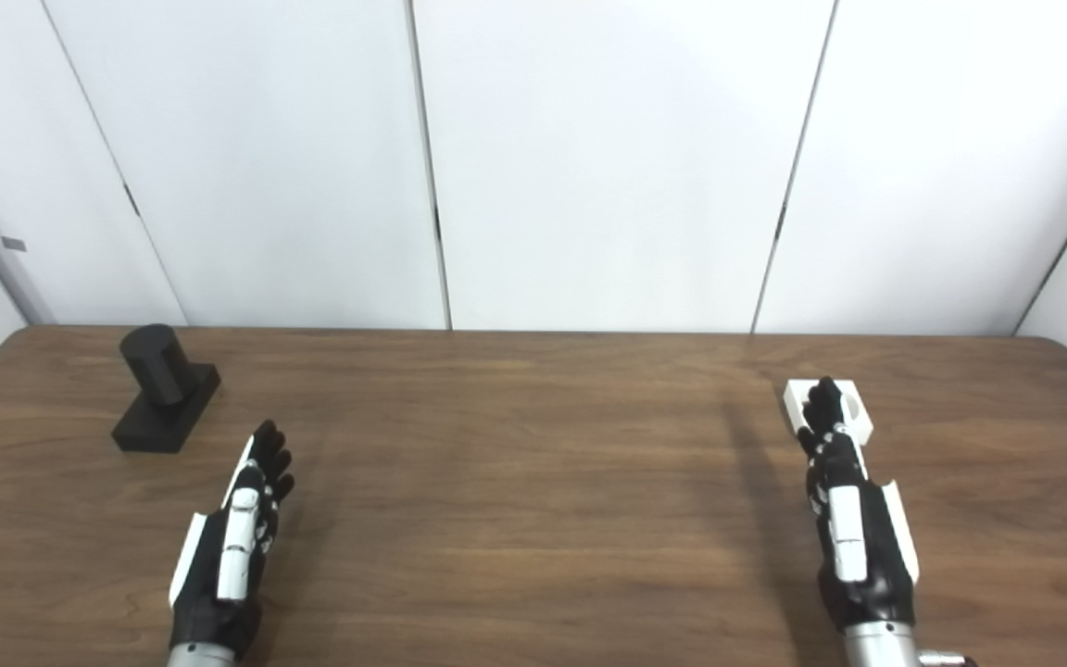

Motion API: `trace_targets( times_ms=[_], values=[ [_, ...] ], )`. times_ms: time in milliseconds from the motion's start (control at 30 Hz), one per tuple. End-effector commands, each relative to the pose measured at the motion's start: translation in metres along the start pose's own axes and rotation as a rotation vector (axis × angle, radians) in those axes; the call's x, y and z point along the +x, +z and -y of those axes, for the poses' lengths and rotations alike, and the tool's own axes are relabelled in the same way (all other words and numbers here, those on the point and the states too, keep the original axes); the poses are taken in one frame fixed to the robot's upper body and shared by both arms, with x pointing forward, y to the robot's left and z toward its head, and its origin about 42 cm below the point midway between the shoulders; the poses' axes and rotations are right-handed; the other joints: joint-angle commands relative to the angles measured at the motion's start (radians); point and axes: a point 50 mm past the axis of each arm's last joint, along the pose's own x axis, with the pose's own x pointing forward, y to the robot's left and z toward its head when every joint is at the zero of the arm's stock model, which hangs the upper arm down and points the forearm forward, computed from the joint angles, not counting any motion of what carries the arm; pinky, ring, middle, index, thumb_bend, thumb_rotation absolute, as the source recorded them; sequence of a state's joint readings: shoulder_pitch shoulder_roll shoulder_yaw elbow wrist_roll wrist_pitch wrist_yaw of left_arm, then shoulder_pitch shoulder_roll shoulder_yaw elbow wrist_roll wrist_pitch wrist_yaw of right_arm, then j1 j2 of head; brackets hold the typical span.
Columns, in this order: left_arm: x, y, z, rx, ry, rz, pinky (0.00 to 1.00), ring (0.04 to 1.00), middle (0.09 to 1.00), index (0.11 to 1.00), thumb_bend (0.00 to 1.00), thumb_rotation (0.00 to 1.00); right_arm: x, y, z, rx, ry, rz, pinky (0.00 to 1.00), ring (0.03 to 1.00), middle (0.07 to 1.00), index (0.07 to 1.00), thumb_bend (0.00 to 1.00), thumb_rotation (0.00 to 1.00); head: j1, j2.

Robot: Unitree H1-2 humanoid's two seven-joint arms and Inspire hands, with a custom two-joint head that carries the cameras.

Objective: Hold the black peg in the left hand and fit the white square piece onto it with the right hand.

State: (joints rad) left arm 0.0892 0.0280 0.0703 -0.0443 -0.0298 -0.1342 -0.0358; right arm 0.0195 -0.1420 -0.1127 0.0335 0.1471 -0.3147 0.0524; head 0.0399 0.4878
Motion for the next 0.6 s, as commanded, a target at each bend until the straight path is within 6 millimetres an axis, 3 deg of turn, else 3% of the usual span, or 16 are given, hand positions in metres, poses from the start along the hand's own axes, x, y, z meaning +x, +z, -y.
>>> trace_targets(
  times_ms=[0, 167, 400, 567],
  values=[
    [-0.013, -0.019, 0.003, 0.002, 0.007, -0.067, 0.98, 0.991, 1.000, 0.999, 0.47, 1.00, -0.044, -0.039, -0.001, 0.027, -0.030, -0.189, 1.00, 1.000, 1.000, 1.000, 0.59, 1.00, 0.001, 0.001],
    [-0.013, -0.018, 0.003, -0.003, -0.003, -0.065, 1.00, 0.999, 1.000, 1.000, 0.47, 1.00, -0.043, -0.039, 0.000, 0.025, -0.027, -0.187, 1.00, 1.000, 1.000, 1.000, 0.60, 1.00, 0.001, 0.001],
    [-0.016, -0.017, 0.011, -0.007, -0.004, -0.062, 0.98, 0.995, 1.000, 0.997, 0.48, 0.99, -0.044, -0.036, 0.008, 0.037, -0.023, -0.184, 1.00, 1.000, 1.000, 1.000, 0.59, 1.00, 0.137, 0.003],
    [-0.017, -0.017, 0.021, -0.008, -0.009, -0.080, 0.98, 0.990, 1.000, 0.995, 0.48, 0.98, -0.043, -0.038, 0.015, 0.039, -0.024, -0.184, 1.00, 1.000, 1.000, 1.000, 0.66, 1.00, 0.183, -0.005]
  ],
)
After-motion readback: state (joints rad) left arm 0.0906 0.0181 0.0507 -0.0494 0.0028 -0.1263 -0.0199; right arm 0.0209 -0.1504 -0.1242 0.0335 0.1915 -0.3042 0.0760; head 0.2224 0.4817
